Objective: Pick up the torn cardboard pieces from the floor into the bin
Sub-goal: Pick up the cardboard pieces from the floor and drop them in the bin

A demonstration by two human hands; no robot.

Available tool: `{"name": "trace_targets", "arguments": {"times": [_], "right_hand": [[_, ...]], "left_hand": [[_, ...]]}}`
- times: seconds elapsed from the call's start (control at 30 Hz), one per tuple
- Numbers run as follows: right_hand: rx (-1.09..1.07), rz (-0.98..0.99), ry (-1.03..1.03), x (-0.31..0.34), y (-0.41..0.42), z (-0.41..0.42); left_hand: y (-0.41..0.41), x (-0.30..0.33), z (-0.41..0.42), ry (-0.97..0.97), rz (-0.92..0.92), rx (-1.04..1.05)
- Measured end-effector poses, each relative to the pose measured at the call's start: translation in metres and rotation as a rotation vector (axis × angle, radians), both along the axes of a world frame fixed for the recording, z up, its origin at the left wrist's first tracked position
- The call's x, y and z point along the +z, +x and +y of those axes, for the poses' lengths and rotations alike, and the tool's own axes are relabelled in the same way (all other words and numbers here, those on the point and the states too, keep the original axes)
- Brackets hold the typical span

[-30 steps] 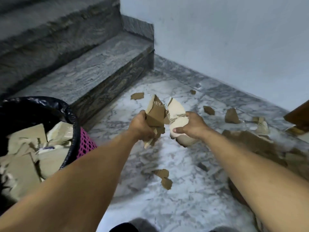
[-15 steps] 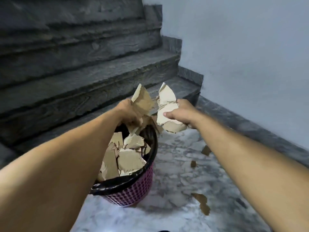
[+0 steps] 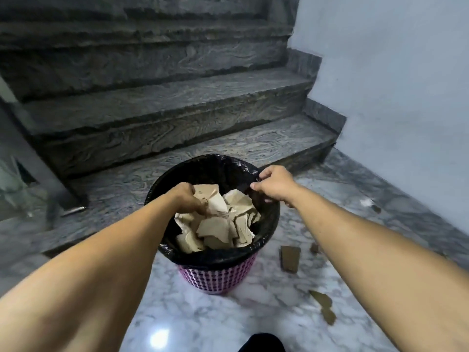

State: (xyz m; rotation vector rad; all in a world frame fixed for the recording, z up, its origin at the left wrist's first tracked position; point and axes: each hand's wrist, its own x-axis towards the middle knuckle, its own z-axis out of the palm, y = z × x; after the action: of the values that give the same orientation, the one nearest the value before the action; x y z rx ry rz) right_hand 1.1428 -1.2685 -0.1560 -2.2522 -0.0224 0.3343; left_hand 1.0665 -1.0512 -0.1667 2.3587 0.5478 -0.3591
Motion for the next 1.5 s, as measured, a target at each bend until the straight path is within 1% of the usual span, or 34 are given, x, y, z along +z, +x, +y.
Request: {"name": "trace_targets", "arguments": {"times": [0.07,0.13,0.37,0.47,0.53,0.67,0.73,0.8,0.93,1.0,1.07,1.13,1.2,1.27,1.4,1.5], "right_hand": [[-0.044,0.012,0.042,-0.001,0.004,-0.016],[-0.057,0.032,0.050,-0.001,0.007,-0.037],[-0.037,0.192,-0.066,-0.029,-0.002,-0.126],[-0.056,0.274,-0.141,-0.054,-0.009,-0.167],[-0.074,0.315,-0.146,-0.073,-0.012,-0.189],[-0.093,0.369,-0.141,-0.109,-0.018,-0.224],[-0.099,0.398,-0.158,-0.134,-0.020,-0.240],[-0.061,0.426,-0.217,-0.153,-0.025,-0.246],[0.112,0.444,-0.438,-0.205,-0.043,-0.259],[0.239,0.392,-0.541,-0.233,-0.053,-0.262],[0.392,0.337,-0.600,-0.265,-0.058,-0.265],[0.493,0.250,-0.620,-0.274,-0.069,-0.263],[0.536,0.133,-0.618,-0.287,-0.075,-0.262],[0.563,0.081,-0.617,-0.292,-0.075,-0.263],[0.602,0.178,-0.593,-0.299,-0.063,-0.263],[0.582,0.248,-0.556,-0.302,-0.054,-0.264]], "left_hand": [[0.005,0.002,-0.009,0.045,-0.035,-0.026],[0.013,0.006,-0.026,0.031,-0.075,-0.058],[0.049,0.016,-0.114,-0.030,-0.265,-0.198],[0.064,0.007,-0.164,-0.060,-0.284,-0.281],[0.071,-0.002,-0.193,-0.066,-0.279,-0.349],[0.084,-0.029,-0.242,0.029,-0.207,-0.489],[0.092,-0.055,-0.264,0.053,-0.116,-0.524],[0.091,-0.081,-0.276,0.066,-0.011,-0.557],[0.088,-0.149,-0.294,0.137,0.164,-0.638],[0.083,-0.181,-0.295,0.200,0.255,-0.665],[0.085,-0.224,-0.298,0.213,0.306,-0.658],[0.076,-0.243,-0.292,0.241,0.275,-0.655],[0.073,-0.266,-0.291,0.246,0.247,-0.650],[0.069,-0.281,-0.289,0.267,0.222,-0.643],[0.080,-0.293,-0.293,0.418,0.133,-0.693],[0.097,-0.293,-0.295,0.508,0.153,-0.701]]}}
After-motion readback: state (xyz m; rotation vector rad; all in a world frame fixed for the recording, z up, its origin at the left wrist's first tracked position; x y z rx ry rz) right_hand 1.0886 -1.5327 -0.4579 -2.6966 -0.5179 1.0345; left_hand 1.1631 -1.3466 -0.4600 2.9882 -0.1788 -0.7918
